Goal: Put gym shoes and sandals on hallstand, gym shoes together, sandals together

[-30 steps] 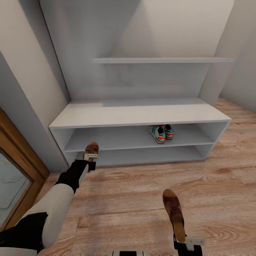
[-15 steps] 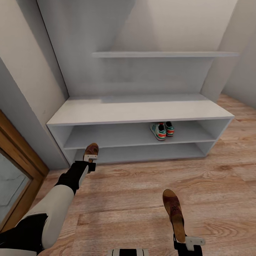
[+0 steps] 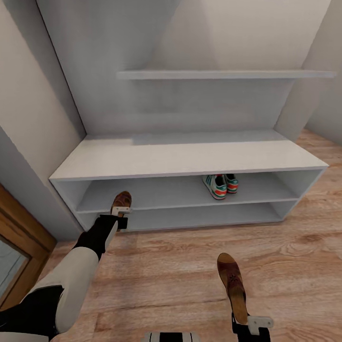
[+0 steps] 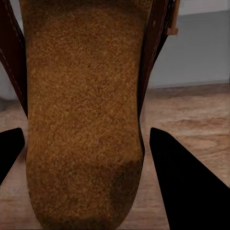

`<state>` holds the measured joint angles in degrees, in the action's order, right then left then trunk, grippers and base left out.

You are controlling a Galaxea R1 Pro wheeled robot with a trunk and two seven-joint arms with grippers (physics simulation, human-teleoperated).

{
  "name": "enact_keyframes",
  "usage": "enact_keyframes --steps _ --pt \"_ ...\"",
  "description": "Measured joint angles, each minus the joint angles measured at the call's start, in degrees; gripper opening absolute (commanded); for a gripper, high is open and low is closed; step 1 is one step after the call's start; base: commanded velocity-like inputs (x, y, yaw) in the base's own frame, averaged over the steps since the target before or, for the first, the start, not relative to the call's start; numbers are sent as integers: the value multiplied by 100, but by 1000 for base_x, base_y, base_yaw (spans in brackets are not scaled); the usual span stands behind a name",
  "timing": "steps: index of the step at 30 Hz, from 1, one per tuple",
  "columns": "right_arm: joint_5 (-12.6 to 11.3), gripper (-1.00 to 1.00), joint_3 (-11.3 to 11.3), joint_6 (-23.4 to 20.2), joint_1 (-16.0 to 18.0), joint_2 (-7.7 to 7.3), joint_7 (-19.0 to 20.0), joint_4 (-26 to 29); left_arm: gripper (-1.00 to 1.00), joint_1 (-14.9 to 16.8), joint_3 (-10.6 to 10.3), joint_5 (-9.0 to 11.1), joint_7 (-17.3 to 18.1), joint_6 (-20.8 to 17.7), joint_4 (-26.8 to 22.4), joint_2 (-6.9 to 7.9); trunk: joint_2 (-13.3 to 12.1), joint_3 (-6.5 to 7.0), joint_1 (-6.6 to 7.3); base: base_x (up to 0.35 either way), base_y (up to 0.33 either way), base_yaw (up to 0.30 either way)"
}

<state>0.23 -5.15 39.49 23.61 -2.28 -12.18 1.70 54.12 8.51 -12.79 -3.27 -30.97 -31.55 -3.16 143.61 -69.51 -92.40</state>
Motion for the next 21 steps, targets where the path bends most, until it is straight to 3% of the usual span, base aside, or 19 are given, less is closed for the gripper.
enact_keyframes --steps 11,21 --pt "0 -100 0 -1 0 0 0 0 -100 0 8 3 1 11 0 8 0 0 0 334 0 0" --pt "1 -100 1 0 0 0 0 0 -100 -8 2 -3 3 12 -1 17 0 0 -2 94 0 0"
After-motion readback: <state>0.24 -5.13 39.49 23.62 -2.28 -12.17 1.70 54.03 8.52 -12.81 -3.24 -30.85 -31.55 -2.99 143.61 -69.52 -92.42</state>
